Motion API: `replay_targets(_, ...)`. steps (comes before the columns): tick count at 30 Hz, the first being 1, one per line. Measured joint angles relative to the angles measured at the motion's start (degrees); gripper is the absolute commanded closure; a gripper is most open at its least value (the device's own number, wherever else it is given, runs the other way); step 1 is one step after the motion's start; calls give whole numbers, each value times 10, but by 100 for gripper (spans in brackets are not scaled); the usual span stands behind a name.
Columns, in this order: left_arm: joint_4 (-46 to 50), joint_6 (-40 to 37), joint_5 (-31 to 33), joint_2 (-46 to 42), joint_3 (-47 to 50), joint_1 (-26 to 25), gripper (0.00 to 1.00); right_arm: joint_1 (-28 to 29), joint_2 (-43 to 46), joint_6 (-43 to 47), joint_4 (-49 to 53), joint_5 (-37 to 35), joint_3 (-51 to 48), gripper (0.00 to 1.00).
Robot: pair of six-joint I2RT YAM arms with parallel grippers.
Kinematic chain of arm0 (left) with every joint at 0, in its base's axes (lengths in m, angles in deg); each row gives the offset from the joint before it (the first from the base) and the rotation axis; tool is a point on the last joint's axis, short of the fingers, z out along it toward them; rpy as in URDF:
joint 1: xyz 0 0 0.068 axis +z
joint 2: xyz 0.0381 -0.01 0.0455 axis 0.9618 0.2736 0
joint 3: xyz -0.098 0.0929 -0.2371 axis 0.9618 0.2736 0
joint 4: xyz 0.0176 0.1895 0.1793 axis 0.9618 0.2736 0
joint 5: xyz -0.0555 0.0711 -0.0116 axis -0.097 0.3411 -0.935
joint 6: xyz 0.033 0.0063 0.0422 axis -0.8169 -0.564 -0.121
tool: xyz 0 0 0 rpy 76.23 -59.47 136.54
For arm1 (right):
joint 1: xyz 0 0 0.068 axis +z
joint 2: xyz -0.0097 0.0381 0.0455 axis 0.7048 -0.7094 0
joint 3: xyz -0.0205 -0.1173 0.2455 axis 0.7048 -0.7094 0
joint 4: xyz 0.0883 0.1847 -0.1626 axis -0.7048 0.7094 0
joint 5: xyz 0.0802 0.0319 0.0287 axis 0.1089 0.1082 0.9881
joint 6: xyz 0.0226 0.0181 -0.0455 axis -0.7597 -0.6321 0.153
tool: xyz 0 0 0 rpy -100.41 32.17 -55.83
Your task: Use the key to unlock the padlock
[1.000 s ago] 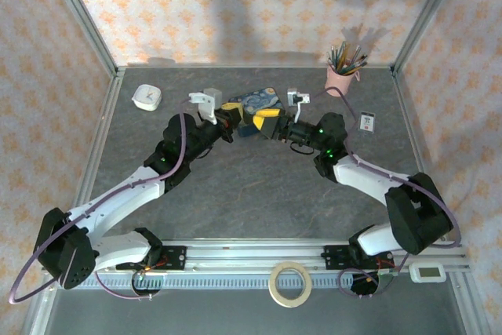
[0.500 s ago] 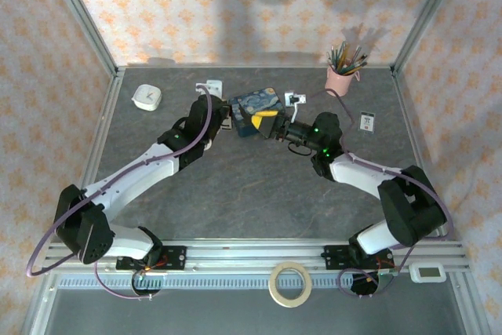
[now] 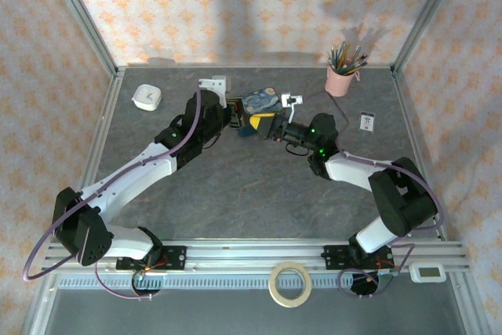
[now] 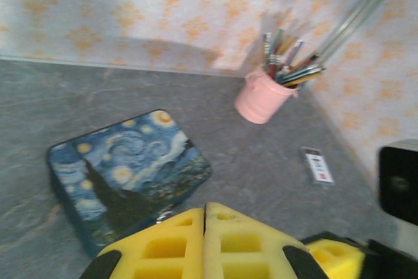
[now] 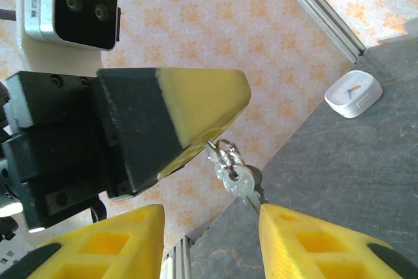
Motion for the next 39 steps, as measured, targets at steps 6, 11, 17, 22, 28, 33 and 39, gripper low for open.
replay_targets(6, -56, 26, -71, -16, 29, 0, 100, 0, -3, -2, -16, 3, 4, 57)
replay_targets(11, -93, 41, -117, -16, 39, 0, 100, 2, -6, -2, -32, 9, 4, 53)
replay_targets(17, -137, 65, -159, -16, 57, 0, 100, 7, -9, 0, -37, 11, 5, 59)
replay_targets(22, -171, 84, -174, -16, 69, 3, 100, 7, -10, 0, -56, 11, 5, 77)
replay_targets(28, -207, 112, -178, -16, 88, 8, 100, 9, -9, 5, -73, 10, 1, 100)
replay_targets(33, -235, 146, -185, -21, 111, 15, 35, 9, -7, 18, -68, 7, -8, 100)
replay_targets(39, -302, 212, -193, -51, 163, 57, 8, 6, 13, 65, -11, -9, -15, 100)
